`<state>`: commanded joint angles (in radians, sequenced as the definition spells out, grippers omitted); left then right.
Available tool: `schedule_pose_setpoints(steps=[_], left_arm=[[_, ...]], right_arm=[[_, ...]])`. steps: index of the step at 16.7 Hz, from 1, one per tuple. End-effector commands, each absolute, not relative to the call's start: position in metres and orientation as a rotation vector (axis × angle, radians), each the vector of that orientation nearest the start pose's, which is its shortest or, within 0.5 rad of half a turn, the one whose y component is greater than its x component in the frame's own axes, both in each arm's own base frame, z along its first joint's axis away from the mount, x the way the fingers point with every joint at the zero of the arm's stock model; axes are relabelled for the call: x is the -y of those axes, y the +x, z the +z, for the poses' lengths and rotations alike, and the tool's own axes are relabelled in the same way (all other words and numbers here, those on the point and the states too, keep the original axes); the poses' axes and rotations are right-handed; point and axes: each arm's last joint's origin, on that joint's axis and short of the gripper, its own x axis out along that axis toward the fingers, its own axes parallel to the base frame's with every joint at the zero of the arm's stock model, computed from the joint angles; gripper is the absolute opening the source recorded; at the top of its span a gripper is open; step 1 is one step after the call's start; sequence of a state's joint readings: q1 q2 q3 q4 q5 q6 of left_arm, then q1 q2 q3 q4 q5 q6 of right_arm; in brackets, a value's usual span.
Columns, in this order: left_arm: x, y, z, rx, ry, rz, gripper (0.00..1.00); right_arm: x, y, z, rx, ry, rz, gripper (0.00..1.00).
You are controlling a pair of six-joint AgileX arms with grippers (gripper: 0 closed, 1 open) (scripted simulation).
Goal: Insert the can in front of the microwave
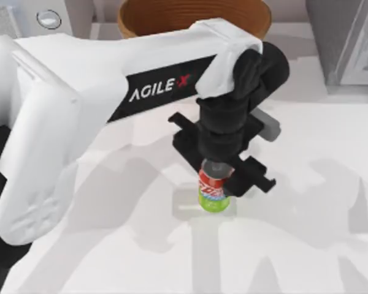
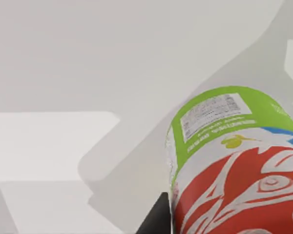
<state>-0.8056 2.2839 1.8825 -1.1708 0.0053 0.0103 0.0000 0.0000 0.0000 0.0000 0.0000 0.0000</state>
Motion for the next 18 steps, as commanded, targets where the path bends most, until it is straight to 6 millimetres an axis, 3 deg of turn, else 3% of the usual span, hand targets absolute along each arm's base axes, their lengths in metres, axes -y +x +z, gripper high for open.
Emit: schedule_pose_setpoints(steps=[4,5,14,18], left_arm=[[0.319,0.314,0.16,-1.48,0.629,-0.63,0.02],[0.319,0.314,0.16,-1.48,0.629,-0.63,0.0],[0.319,0.314,0.161,-1.48,0.628,-0.631,0.0],[0.32,0.314,0.181,-1.484,0.631,-0.63,0.0]], right_arm=[[0.001,0.106,0.16,0.0,0.0,0.0,1.0],[0.001,0.106,0.16,0.0,0.0,0.0,1.0],[0.001,0.106,0.16,0.0,0.0,0.0,1.0],[0.001,0.106,0.16,0.0,0.0,0.0,1.0]])
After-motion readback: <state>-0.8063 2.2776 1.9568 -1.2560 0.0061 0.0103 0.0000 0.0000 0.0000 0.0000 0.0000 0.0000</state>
